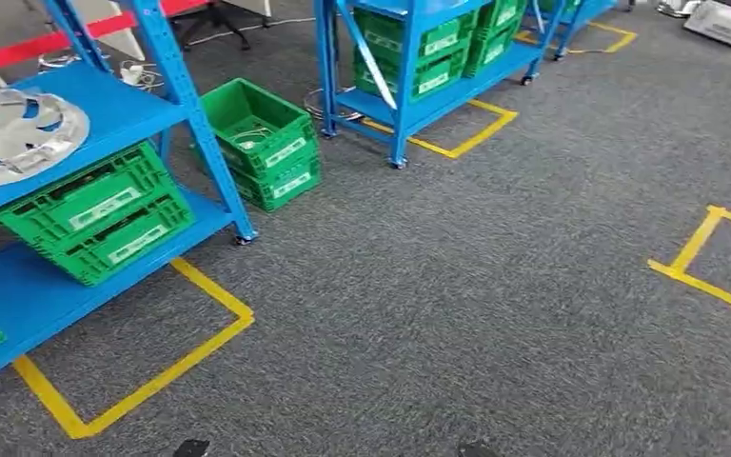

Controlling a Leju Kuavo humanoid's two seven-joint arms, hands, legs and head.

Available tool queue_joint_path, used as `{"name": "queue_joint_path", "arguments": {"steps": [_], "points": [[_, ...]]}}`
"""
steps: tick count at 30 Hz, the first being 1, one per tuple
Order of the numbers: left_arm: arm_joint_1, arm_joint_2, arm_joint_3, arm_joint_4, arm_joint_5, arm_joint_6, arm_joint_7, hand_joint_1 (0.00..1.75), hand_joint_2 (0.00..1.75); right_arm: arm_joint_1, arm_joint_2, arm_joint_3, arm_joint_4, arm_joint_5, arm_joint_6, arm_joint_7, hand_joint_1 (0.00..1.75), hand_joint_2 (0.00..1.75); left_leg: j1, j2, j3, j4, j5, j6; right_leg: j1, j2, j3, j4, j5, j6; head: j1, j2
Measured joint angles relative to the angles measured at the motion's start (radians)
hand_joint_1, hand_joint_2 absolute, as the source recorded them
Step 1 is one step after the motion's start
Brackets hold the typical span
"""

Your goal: Take the parts from the cabinet and place them on the table.

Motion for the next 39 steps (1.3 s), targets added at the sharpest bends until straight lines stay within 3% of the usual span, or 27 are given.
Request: {"name": "queue_joint_path", "arguments": {"steps": [1,2,4,5,6,10,11,12,13,15,16,17,18,19,20,21,22,26,28,30,31,32,34,35,36,37,39], "points": [[0.001,0.0,0.0,0.0,0.0,0.0,0.0,0.0,0.0,0.004,0.0,0.0,0.0,0.0,0.0,0.001,0.0,0.0,0.0,-0.016,0.001,0.0,0.0,0.0,0.0,0.002,-0.026,0.041,-0.004,0.0,0.0,0.0],[0.003,0.0,0.0,0.0,0.0,0.0,0.0,0.0,0.0,0.006,0.0,0.0,0.0,0.0,0.0,0.001,0.0,0.0,0.0,-0.033,0.001,0.001,0.0,0.0,-0.001,0.002,-0.027,0.029,0.019,-0.001,0.0,0.0],[0.005,0.0,0.0,0.0,0.0,-0.001,0.0,0.0,0.0,0.004,0.0,0.0,0.0,0.0,0.0,0.001,0.0,0.0,0.001,-0.064,0.005,0.001,0.001,-0.003,-0.005,0.011,0.03,-0.111,0.112,-0.004,0.0,0.0],[0.005,-0.001,0.0,0.0,0.0,-0.001,0.0,0.0,0.0,0.003,0.0,0.0,0.0,0.0,0.0,0.001,0.0,0.0,0.002,-0.077,0.006,0.002,0.0,-0.007,-0.009,0.038,0.071,-0.2,0.156,-0.004,0.001,0.0],[0.004,-0.002,0.0,0.0,0.0,-0.001,-0.001,0.0,0.0,0.003,0.0,0.0,0.001,0.0,0.0,0.001,0.0,0.0,0.0,-0.088,0.003,0.005,0.0,-0.014,-0.018,0.108,0.093,-0.254,0.156,-0.003,0.002,0.0],[0.008,-0.002,0.0,0.0,0.0,-0.001,-0.002,0.0,0.0,0.001,0.0,0.0,0.001,0.0,0.0,0.003,0.0,0.0,0.008,-0.131,-0.012,0.001,0.014,-0.042,-0.01,0.079,0.102,-0.261,0.159,-0.024,-0.001,0.0],[0.01,-0.001,0.0,0.0,0.0,-0.001,-0.002,0.0,0.0,0.001,0.002,0.0,0.001,0.0,0.0,0.003,0.0,0.0,0.008,-0.12,-0.015,0.005,0.008,-0.046,-0.017,0.061,0.104,-0.268,0.164,-0.033,0.0,0.0],[0.011,-0.002,0.0,0.0,0.0,-0.001,-0.002,0.0,0.0,0.0,0.002,-0.001,0.001,0.0,0.0,0.002,0.0,0.0,0.0,-0.06,-0.025,0.029,-0.01,-0.051,-0.015,0.052,0.106,-0.27,0.165,-0.036,-0.007,0.0],[0.008,-0.002,0.0,0.0,0.0,-0.001,-0.002,0.0,0.0,0.0,0.002,-0.001,0.001,0.0,0.0,0.002,0.0,0.0,0.0,-0.024,-0.056,0.089,-0.048,-0.056,-0.013,0.037,0.106,-0.27,0.163,-0.043,-0.014,0.0],[0.003,-0.002,0.0,0.0,0.0,-0.001,-0.002,0.0,0.0,0.005,0.002,-0.001,0.001,0.0,0.0,0.003,0.0,0.0,0.002,-0.004,-0.139,0.255,-0.122,-0.06,-0.01,0.0,0.106,-0.27,0.161,-0.047,-0.014,0.0],[0.003,-0.002,0.0,0.0,0.0,-0.002,-0.002,0.0,0.0,0.006,0.002,-0.001,0.001,0.0,0.0,0.003,0.0,0.0,0.003,-0.003,-0.165,0.306,-0.133,-0.06,-0.009,-0.016,0.106,-0.27,0.159,-0.049,-0.014,0.0],[0.006,-0.002,0.0,0.0,0.0,-0.002,-0.002,0.0,0.0,0.006,0.002,-0.001,0.001,0.0,0.0,0.003,0.0,0.0,0.003,-0.003,-0.167,0.311,-0.12,-0.06,-0.009,-0.031,0.107,-0.27,0.159,-0.049,-0.014,0.0],[0.008,-0.002,0.0,0.0,0.0,-0.002,-0.002,0.0,0.0,0.004,0.002,-0.001,0.001,0.0,0.0,0.003,0.0,0.0,0.003,-0.002,-0.148,0.275,-0.089,-0.058,-0.008,-0.043,0.108,-0.27,0.157,-0.049,-0.015,0.0],[0.008,-0.002,0.0,0.0,0.0,-0.002,-0.002,0.0,0.0,0.003,0.002,-0.001,0.001,0.001,0.001,0.003,0.0,0.0,0.003,0.004,-0.106,0.198,-0.043,-0.056,-0.008,-0.056,0.111,-0.27,0.155,-0.047,-0.014,0.0],[0.007,-0.002,0.0,0.0,-0.001,-0.002,-0.002,0.0,0.0,0.001,0.002,-0.001,0.001,0.001,0.001,0.003,0.0,0.0,0.001,0.028,-0.058,0.113,-0.003,-0.052,-0.008,-0.066,0.116,-0.27,0.152,-0.043,-0.015,0.0],[0.005,-0.002,0.0,0.0,-0.002,-0.002,-0.002,0.0,0.0,0.001,0.002,-0.001,0.001,0.002,0.001,0.003,0.0,0.0,-0.003,0.094,-0.016,0.042,0.014,-0.048,-0.004,-0.075,0.121,-0.27,0.149,-0.038,-0.015,0.0],[0.0,-0.003,0.0,0.0,-0.003,-0.002,-0.002,0.0,0.0,0.001,0.002,-0.001,0.001,0.003,0.001,0.003,0.0,0.0,-0.013,0.108,-0.005,0.008,-0.002,-0.046,0.006,-0.085,0.118,-0.263,0.14,-0.03,-0.02,0.0],[0.002,-0.003,0.001,0.0,-0.006,-0.002,-0.003,0.0,0.0,-0.004,0.002,-0.001,0.0,0.008,0.002,0.004,0.0,0.0,-0.004,0.054,-0.006,0.009,-0.001,-0.021,0.005,-0.126,0.132,-0.274,0.127,-0.014,-0.011,0.0],[0.004,-0.003,0.002,0.0,-0.01,-0.001,-0.003,0.0,0.0,-0.004,0.002,-0.001,0.0,0.009,0.001,0.004,0.0,0.0,-0.001,0.036,-0.007,0.009,0.001,-0.011,0.001,-0.033,0.106,-0.203,0.076,-0.004,-0.005,0.0],[-0.001,-0.005,0.003,0.0,-0.013,-0.002,-0.003,0.0,0.0,0.0,0.002,-0.001,0.0,0.009,0.001,0.006,0.0,0.0,-0.001,0.008,-0.01,0.009,0.002,-0.003,0.002,-0.003,0.026,-0.038,-0.005,-0.003,-0.003,0.0],[-0.001,-0.005,0.003,0.0,-0.014,-0.002,-0.003,0.0,0.0,0.004,0.002,-0.001,0.001,0.009,0.001,0.008,0.0,0.0,-0.002,-0.007,-0.009,0.009,0.002,-0.003,0.002,0.001,-0.009,0.026,-0.024,-0.003,-0.004,0.0],[0.0,-0.003,0.005,0.0,-0.014,-0.002,-0.003,0.0,0.0,0.007,0.002,-0.001,0.001,0.009,0.001,0.009,0.0,0.0,-0.002,-0.023,-0.009,0.009,0.002,-0.003,0.002,0.002,-0.023,0.041,-0.014,-0.004,-0.004,0.0],[0.003,-0.003,0.006,0.0,-0.015,-0.004,-0.003,0.0,0.0,0.005,0.002,-0.001,0.001,0.011,0.001,0.009,0.0,0.0,-0.001,-0.055,-0.006,0.009,0.002,-0.004,0.0,0.005,0.014,-0.06,0.066,-0.008,-0.004,0.0],[0.003,-0.003,0.006,0.0,-0.017,-0.005,-0.003,0.0,0.0,0.004,0.002,-0.001,0.001,0.011,0.0,0.009,0.0,0.0,0.0,-0.069,-0.004,0.009,0.003,-0.005,-0.002,0.02,0.053,-0.146,0.112,-0.009,-0.004,0.0],[0.003,-0.003,0.006,0.0,-0.018,-0.005,-0.003,0.0,0.0,0.003,0.002,-0.001,0.001,0.012,0.001,0.009,0.0,0.0,0.001,-0.081,-0.004,0.009,0.003,-0.01,-0.009,0.062,0.087,-0.222,0.147,-0.009,-0.003,0.0],[0.0,-0.003,0.006,0.0,-0.021,-0.005,-0.004,0.0,0.0,0.005,0.002,-0.001,0.002,0.013,0.001,0.01,0.0,0.0,-0.007,-0.095,-0.009,0.018,0.001,-0.019,-0.015,0.104,0.1,-0.262,0.143,-0.008,-0.003,0.0],[0.003,-0.001,0.007,0.0,-0.023,-0.006,-0.005,0.0,0.0,0.0,0.002,-0.001,0.002,0.013,0.0,0.011,0.0,0.0,-0.001,-0.112,-0.013,0.01,0.008,-0.03,-0.008,0.082,0.105,-0.257,0.146,-0.017,-0.006,0.0]]}}
